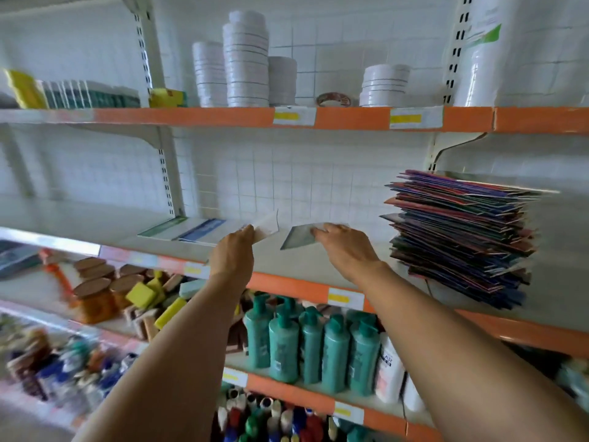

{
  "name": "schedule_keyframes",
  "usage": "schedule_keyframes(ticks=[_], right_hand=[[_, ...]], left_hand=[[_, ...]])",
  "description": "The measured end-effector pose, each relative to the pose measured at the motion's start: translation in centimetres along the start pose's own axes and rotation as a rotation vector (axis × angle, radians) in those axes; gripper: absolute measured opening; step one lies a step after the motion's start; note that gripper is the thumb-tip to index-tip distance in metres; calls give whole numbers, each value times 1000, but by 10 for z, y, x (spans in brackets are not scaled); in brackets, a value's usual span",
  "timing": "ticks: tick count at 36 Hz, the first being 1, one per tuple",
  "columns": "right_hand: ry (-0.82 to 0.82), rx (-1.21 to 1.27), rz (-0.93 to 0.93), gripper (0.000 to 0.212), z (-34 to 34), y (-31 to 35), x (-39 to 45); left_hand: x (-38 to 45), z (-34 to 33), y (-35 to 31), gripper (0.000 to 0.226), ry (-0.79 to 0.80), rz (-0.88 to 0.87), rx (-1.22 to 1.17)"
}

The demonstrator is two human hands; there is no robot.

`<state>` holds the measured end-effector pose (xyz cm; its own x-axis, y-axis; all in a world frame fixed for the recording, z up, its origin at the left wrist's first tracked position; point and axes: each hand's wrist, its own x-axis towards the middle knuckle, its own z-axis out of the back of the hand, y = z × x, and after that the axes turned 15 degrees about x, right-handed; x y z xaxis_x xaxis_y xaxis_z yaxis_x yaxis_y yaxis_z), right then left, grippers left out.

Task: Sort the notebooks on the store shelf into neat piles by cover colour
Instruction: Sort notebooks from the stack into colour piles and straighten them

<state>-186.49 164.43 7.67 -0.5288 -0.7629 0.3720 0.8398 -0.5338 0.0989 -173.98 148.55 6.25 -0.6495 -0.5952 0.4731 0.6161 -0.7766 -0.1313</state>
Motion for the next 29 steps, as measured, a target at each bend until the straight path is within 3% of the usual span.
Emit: schedule_keyframes(ticks=[8, 20, 29], right_hand=[[-13, 69, -29, 50, -41, 64, 35], [51, 55, -35, 58, -89, 153, 89], [71, 43, -41, 52, -123, 187, 150]], left_hand=[[11, -1, 86, 50, 46, -20, 162], [29, -26, 195, 50, 75, 36, 113], [65, -50, 255, 59, 78, 79, 121]])
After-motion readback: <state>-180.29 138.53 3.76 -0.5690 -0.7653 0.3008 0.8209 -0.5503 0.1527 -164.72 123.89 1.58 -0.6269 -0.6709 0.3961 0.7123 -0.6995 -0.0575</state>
